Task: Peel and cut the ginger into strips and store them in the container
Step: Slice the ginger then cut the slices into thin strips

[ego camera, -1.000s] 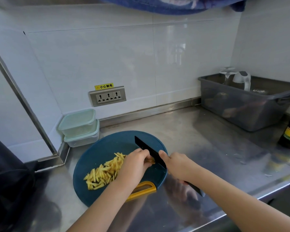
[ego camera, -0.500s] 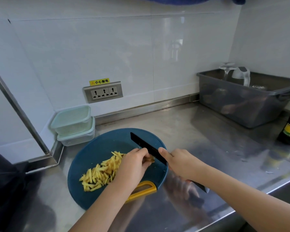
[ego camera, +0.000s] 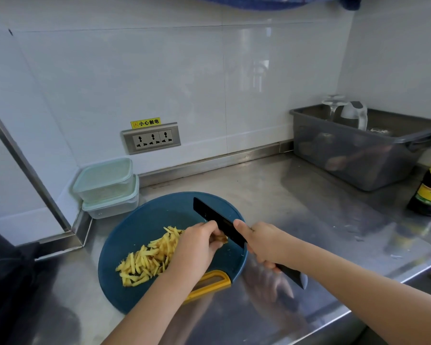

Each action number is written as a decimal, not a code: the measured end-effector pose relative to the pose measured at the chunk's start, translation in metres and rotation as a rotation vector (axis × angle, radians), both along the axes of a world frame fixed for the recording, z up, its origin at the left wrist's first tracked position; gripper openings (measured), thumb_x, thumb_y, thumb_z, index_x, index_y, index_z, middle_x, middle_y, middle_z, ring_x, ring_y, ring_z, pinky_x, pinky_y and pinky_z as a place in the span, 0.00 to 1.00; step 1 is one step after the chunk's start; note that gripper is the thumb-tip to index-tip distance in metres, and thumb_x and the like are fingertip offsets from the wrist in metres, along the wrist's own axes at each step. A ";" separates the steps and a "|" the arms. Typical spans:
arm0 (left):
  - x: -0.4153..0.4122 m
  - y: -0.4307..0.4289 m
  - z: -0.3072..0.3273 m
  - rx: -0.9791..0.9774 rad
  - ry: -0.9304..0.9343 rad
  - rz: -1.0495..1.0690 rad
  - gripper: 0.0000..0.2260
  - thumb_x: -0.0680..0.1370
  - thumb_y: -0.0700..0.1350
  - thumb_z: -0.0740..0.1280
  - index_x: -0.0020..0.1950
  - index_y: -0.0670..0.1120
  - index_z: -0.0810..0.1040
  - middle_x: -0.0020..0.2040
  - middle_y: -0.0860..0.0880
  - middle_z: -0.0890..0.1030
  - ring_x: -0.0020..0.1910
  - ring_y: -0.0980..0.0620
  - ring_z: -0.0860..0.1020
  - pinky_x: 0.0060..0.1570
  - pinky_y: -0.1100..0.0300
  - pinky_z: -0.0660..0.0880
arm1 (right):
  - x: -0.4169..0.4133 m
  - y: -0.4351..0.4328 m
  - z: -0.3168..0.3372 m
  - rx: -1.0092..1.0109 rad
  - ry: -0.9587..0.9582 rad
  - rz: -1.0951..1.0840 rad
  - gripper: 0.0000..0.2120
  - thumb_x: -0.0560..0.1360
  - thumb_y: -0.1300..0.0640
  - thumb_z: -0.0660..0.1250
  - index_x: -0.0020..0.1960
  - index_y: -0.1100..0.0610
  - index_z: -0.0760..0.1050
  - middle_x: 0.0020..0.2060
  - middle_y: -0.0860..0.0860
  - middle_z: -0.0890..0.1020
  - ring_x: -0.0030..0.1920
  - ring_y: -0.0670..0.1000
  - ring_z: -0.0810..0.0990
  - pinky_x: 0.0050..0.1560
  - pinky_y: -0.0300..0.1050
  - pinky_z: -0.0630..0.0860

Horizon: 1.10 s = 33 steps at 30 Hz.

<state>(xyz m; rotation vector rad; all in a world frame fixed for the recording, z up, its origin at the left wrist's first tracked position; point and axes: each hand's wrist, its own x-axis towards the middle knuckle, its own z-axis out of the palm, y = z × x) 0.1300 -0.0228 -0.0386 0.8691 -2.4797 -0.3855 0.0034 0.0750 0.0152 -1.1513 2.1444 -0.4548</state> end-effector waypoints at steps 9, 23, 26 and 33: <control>0.000 -0.002 0.000 0.039 0.012 -0.005 0.04 0.74 0.43 0.71 0.48 0.49 0.79 0.45 0.57 0.80 0.41 0.62 0.75 0.39 0.79 0.68 | 0.004 -0.013 -0.013 0.097 0.016 -0.109 0.19 0.85 0.49 0.48 0.63 0.60 0.69 0.42 0.62 0.79 0.40 0.61 0.82 0.48 0.51 0.81; 0.000 -0.004 -0.002 0.017 0.007 -0.013 0.04 0.74 0.45 0.71 0.46 0.51 0.78 0.44 0.56 0.80 0.42 0.60 0.77 0.44 0.69 0.74 | -0.012 -0.004 -0.003 0.016 -0.266 -0.139 0.28 0.80 0.34 0.48 0.35 0.56 0.65 0.21 0.49 0.65 0.20 0.49 0.62 0.24 0.39 0.64; 0.000 -0.003 -0.002 0.007 -0.005 -0.007 0.04 0.75 0.46 0.70 0.48 0.51 0.78 0.45 0.57 0.79 0.42 0.61 0.76 0.42 0.75 0.70 | -0.010 -0.005 0.000 0.025 -0.216 -0.103 0.28 0.80 0.34 0.47 0.35 0.56 0.64 0.22 0.50 0.65 0.20 0.49 0.63 0.24 0.39 0.64; 0.000 -0.003 -0.002 0.008 -0.010 -0.005 0.04 0.75 0.46 0.70 0.48 0.51 0.78 0.46 0.57 0.79 0.42 0.61 0.74 0.38 0.78 0.66 | -0.008 -0.004 0.000 0.031 -0.168 -0.098 0.28 0.80 0.35 0.47 0.37 0.57 0.66 0.22 0.51 0.66 0.20 0.50 0.63 0.22 0.38 0.65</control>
